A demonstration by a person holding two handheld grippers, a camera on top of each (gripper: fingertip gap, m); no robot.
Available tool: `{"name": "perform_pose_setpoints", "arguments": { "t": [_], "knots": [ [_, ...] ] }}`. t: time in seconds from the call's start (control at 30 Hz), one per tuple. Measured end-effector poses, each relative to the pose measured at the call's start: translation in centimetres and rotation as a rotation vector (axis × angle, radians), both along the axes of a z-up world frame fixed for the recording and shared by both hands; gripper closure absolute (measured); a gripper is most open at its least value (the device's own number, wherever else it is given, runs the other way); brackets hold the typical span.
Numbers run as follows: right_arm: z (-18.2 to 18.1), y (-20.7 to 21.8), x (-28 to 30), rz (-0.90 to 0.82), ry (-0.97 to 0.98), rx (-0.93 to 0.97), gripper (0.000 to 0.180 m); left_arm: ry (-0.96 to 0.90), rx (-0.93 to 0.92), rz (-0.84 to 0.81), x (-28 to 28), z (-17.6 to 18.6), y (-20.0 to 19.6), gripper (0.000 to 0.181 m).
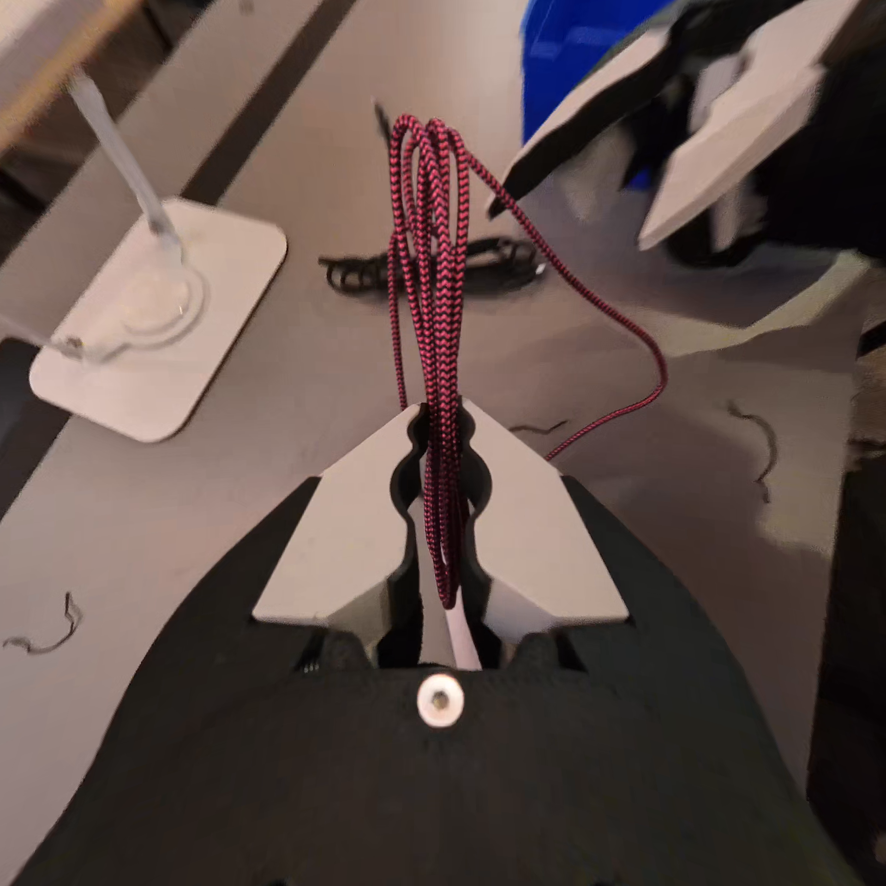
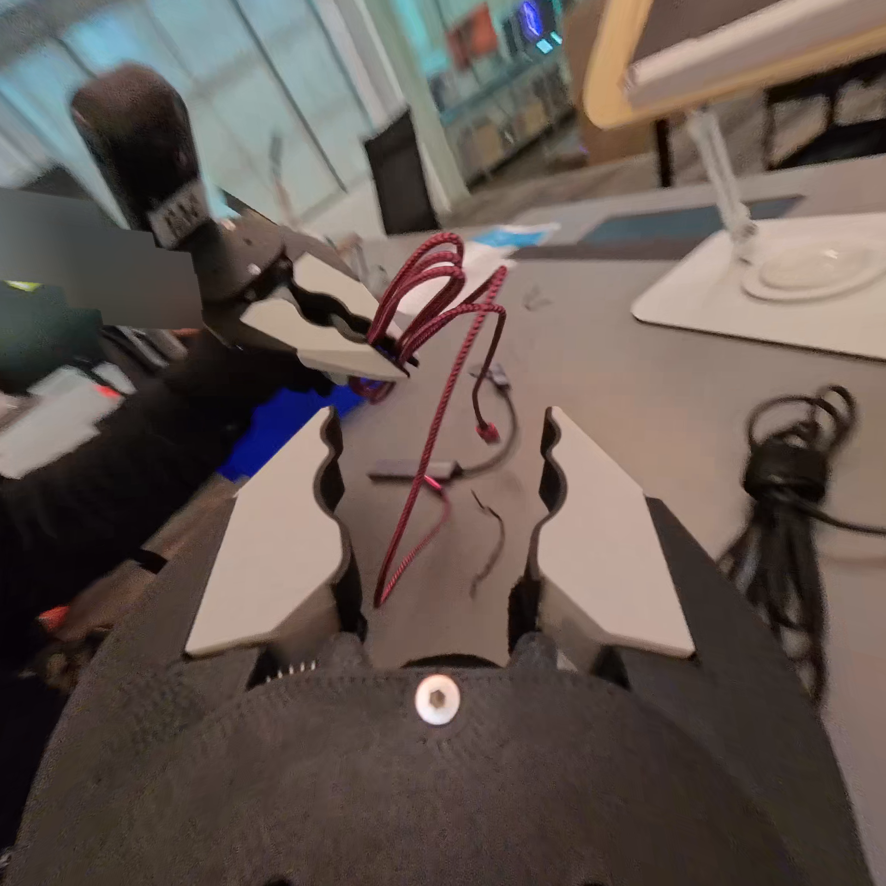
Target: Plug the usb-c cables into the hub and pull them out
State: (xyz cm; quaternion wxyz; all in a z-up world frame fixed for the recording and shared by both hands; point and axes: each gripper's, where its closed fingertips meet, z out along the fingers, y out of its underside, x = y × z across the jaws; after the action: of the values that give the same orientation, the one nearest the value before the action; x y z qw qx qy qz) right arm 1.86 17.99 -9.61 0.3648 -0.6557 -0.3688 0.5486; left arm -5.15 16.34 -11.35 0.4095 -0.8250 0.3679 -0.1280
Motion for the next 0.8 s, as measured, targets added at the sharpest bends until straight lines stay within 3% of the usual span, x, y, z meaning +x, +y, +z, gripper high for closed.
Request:
{"name": "perform_pose_setpoints", "arguments": {
  "t": [0.03,0.17,0.23,0.3,0.33,0.5,0.63,0.67,0.77,0.8],
  "knots": [
    [0.9,-0.1,-0.3,0.03,0.054,-0.005,0.095,-0.039,0.025,-0.021,0.5,1.1,-0.4,0.174],
    [3.8,-1.5,-2.7,0.181,0.21,-0.024,0.055,-0.141,0.066,-0.096,2.0,3.8,-1.5,0.173],
    [4.6,-2.1,-3.9,0.232,0.243,-0.046,0.052,-0.192,0.087,-0.134,3.1,4.8,-2.0,0.173],
    [5.1,-2.7,-5.1,0.252,0.244,-0.033,0.06,-0.185,0.126,-0.12,3.8,5.1,-1.8,0.173],
    [5.6,-3.0,-5.4,0.262,0.254,-0.028,0.073,-0.162,0.131,-0.116,4.2,4.9,-1.8,0.173],
    [6.8,-3.6,-5.5,0.282,0.295,0.005,0.153,-0.129,0.142,-0.111,5.7,3.7,-1.8,0.173],
    [6.5,-3.5,-5.3,0.281,0.25,0.052,0.176,-0.225,0.114,-0.121,6.2,3.6,-1.8,0.171],
    [6.6,-3.3,-5.1,0.267,0.251,0.068,0.179,-0.265,0.109,-0.114,6.1,4.0,-1.9,0.166],
    [7.2,-2.2,-4.5,0.211,0.252,0.093,0.18,-0.327,0.097,-0.053,5.2,4.9,-2.1,0.115],
    [7.2,-1.7,-4.4,0.189,0.239,0.102,0.18,-0.352,0.075,-0.05,5.3,5.0,-2.5,0.107]
  ]
}}
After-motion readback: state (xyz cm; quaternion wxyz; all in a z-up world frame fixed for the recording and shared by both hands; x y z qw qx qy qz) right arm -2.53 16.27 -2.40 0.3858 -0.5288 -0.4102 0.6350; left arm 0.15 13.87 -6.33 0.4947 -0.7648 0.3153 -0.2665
